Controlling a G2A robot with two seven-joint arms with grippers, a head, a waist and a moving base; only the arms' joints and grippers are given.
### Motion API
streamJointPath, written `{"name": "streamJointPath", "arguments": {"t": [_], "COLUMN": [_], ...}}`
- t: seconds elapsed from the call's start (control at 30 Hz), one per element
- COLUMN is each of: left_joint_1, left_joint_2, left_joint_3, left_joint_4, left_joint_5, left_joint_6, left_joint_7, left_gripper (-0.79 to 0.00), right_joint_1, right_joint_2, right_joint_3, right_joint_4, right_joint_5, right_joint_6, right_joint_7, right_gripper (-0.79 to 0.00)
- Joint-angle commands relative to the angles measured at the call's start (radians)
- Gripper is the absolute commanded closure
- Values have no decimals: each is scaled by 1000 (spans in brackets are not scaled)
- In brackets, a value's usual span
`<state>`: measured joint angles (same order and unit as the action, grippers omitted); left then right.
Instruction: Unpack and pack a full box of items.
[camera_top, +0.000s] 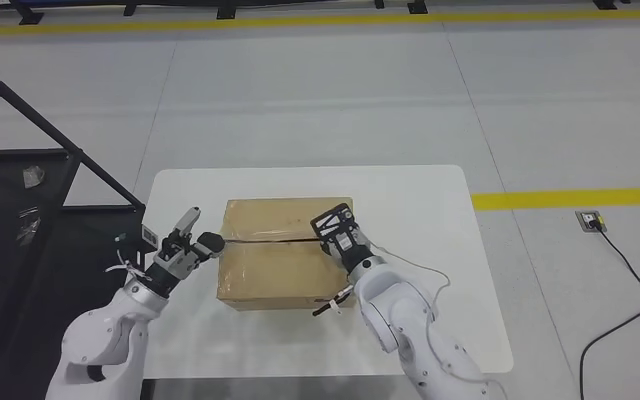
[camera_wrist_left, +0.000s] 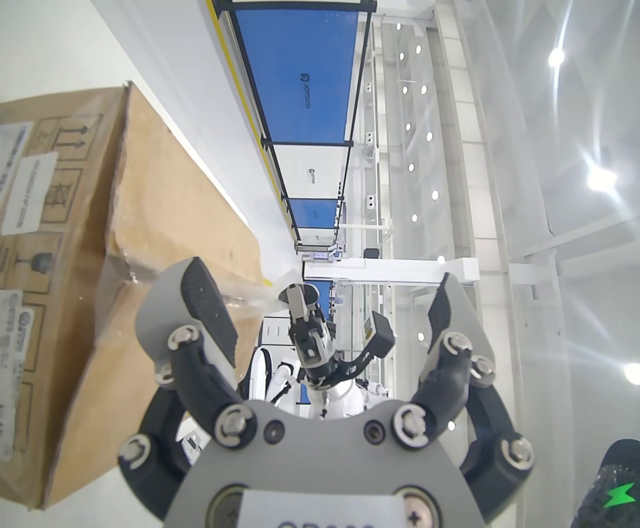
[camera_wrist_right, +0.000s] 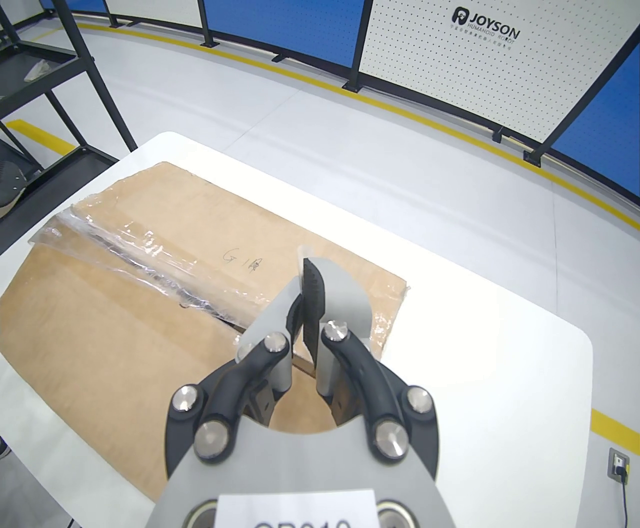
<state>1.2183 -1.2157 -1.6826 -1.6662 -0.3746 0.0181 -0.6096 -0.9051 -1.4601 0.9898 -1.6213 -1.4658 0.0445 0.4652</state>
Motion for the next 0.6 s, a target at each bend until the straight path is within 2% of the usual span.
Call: {"name": "streamJointPath", "arguments": {"t": [0.0,0.27,0.57], "left_joint_1": [-15,-60,-92], "left_joint_2": [-2,-7,-9], "left_joint_3": [29,105,145], "left_joint_4": [20,82,106], "left_joint_5": [10,40,46], "left_joint_6": [0,0,20], "left_joint_7": [27,81,104], "left_gripper": [-785,-785,-785], "right_joint_1": [-5,-22,-37], "right_joint_2": [0,0,-2], "right_joint_3": [5,31,44], "right_joint_4": [6,13,21], "right_joint_5": [4,17,19], "right_joint_6": [-7,-45,-51], "right_joint_7": [-12,-33,-39], "right_gripper": [0,0,0]}}
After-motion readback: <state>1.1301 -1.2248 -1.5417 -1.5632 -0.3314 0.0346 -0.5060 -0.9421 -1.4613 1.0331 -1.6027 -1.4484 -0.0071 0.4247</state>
